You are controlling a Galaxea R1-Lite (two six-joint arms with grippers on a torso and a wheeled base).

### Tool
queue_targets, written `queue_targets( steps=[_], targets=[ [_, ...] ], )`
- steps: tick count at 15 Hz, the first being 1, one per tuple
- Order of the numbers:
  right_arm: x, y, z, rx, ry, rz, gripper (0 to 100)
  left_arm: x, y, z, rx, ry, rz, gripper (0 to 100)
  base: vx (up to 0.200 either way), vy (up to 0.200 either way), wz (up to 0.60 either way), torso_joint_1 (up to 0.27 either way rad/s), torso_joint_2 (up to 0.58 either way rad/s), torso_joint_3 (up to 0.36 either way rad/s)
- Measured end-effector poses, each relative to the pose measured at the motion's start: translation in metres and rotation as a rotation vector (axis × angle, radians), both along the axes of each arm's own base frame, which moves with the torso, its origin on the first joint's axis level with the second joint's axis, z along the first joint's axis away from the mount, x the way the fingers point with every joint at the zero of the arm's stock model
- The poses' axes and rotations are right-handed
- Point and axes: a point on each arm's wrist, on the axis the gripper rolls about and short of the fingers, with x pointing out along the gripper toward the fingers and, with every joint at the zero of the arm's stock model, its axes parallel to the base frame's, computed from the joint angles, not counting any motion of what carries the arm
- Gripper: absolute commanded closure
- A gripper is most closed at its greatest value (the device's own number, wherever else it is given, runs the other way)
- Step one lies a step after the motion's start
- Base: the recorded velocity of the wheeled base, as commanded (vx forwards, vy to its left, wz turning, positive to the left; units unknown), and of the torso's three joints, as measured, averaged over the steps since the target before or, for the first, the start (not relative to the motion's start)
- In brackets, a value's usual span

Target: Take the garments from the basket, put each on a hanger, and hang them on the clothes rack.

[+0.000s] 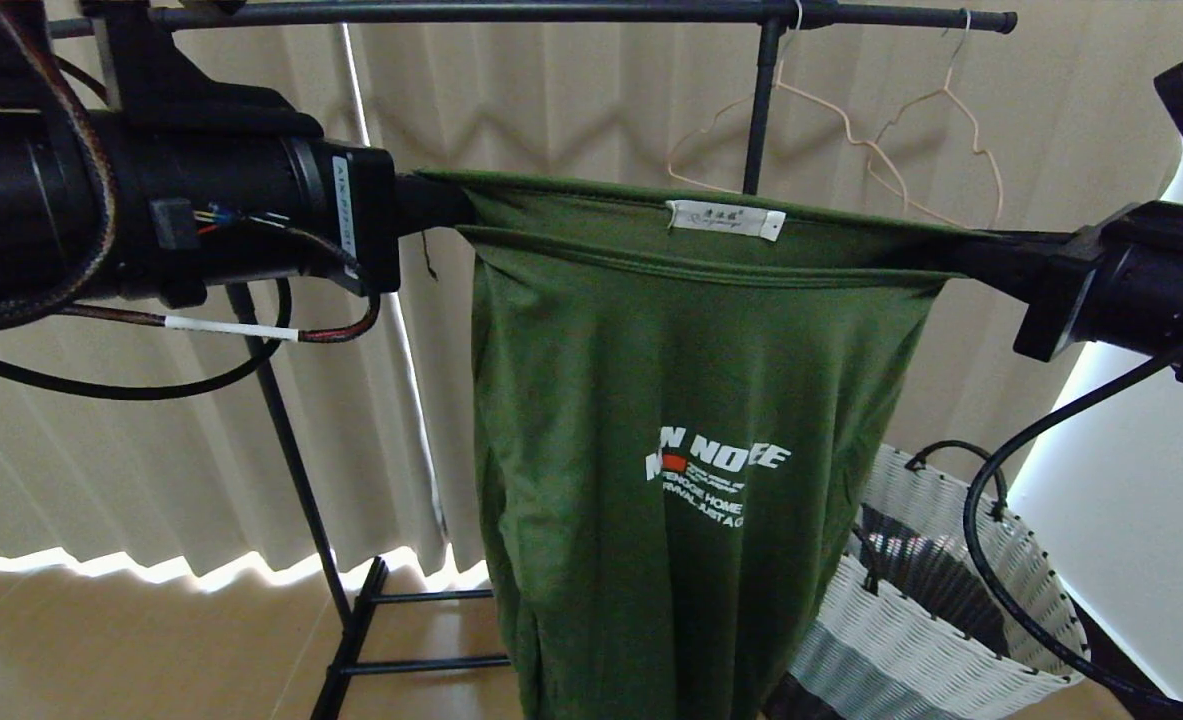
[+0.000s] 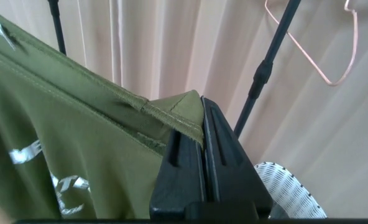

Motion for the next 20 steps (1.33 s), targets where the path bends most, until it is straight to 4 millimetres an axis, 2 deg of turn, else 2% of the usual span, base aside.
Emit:
queue_targets(
  steps=[3, 4, 8, 12, 16, 20],
  targets=[
    [0.0, 0.0, 0.0, -0.002, 0.002, 0.0, 100, -0.002, 0.001, -0.002, 0.002, 0.003, -0.002, 100, 0.0, 0.0, 0.0, 0.0, 0.0, 0.0],
    [0.0, 0.0, 0.0, -0.002, 0.002, 0.0, 0, -0.002, 0.001, -0.002, 0.002, 0.003, -0.002, 100, 0.0, 0.0, 0.0, 0.0, 0.0, 0.0],
    [0.0, 0.0, -0.002, -0.004, 0.008, 0.0, 0, -0.003, 0.002, -0.002, 0.001, 0.003, 0.002, 100, 0.0, 0.0, 0.0, 0.0, 0.0, 0.0],
    [-0.004, 0.004, -0.013, -0.006, 0.045, 0.024, 0, 0.0, 0.003, -0.005, 0.012, 0.01, 0.042, 100, 0.0, 0.0, 0.0, 0.0, 0.0, 0.0],
    [-0.012, 0.008, -0.023, 0.003, 0.02, 0.059, 0, 0.01, 0.001, -0.015, 0.05, 0.034, 0.169, 100, 0.0, 0.0, 0.0, 0.0, 0.0, 0.0],
    [-0.015, 0.008, -0.032, 0.006, 0.028, 0.067, 0, 0.026, 0.01, -0.03, 0.089, 0.072, 0.283, 100, 0.0, 0.0, 0.0, 0.0, 0.0, 0.0]
  ],
)
